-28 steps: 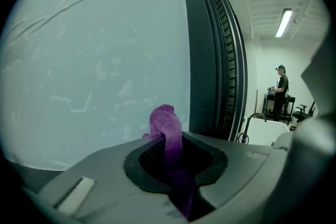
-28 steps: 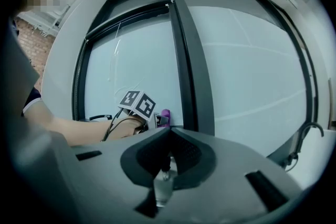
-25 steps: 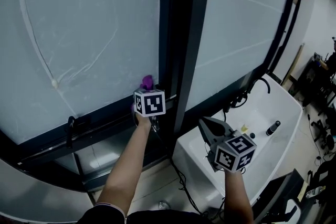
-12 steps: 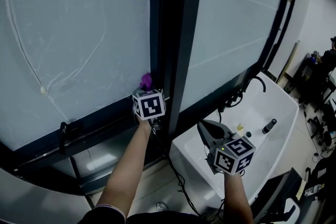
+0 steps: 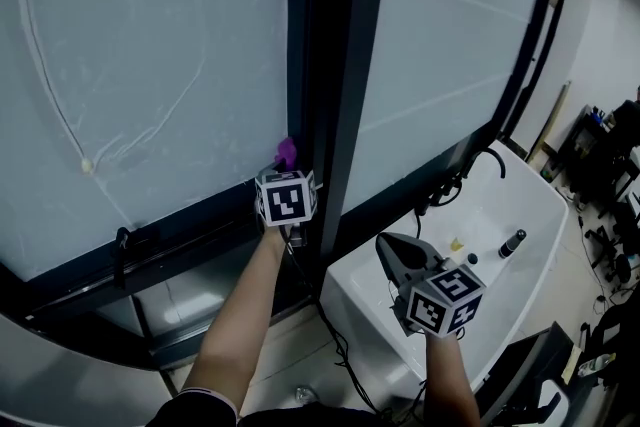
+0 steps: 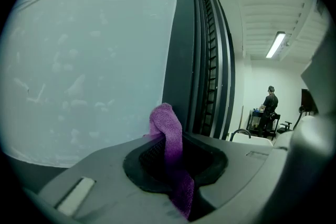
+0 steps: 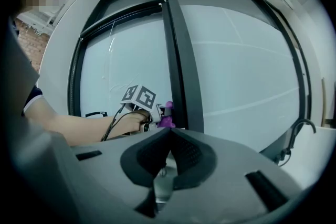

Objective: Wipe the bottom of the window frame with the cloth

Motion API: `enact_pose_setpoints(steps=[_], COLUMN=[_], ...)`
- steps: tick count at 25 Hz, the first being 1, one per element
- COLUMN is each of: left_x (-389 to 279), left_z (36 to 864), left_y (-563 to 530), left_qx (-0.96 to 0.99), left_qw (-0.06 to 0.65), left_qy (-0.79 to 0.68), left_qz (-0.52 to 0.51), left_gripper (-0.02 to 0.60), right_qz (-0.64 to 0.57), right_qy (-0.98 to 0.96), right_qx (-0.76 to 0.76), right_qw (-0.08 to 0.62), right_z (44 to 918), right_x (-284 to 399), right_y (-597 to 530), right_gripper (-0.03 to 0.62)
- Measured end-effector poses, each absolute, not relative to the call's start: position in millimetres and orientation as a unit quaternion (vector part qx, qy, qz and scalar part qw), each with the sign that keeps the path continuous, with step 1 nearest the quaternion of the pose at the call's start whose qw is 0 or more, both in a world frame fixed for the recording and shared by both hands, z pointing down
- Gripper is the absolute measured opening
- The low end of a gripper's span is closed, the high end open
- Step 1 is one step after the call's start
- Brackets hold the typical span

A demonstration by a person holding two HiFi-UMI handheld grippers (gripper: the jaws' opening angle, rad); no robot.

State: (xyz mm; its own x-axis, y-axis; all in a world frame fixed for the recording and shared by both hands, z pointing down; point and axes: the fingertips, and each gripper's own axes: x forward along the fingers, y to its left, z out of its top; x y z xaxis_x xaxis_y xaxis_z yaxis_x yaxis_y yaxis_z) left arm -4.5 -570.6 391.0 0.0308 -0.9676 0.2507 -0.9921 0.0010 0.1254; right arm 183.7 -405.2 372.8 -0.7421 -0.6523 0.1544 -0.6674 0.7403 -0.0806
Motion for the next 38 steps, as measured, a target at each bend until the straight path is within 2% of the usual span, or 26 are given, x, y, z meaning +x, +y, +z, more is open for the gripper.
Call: enact_pose_setpoints(steps=[6,16,30,38], left_x=[12,6,-134,-213], left_z=[393,366,320,309], left_y=[-553,-482,-313,-227], left_qx=[0.733,0.765,0.693,0.642], left_qw=[0.144,0.104,0.043,0.044], left_qy=[-0.663,-0.635,-0.717,-0.765], left_qz=[0.043,0.033,0.063,0.038], left_gripper=[0.069,0.069,0.069,0.069], right_qz=[0.059,0.042,0.014,-0.002], right_qy=[-0.933,-0.944,-0.98,-0.994], right_qx=[0.352,0.325,0.195,0.104], right_qw=[0.054,0.046,0.03,0.03], right_z=[368,356,329,325], right_x=[183,139,-20,-112], right_y=[-394,-369,-293,-236], right_gripper=[0.001,0.002,0.0,0.001])
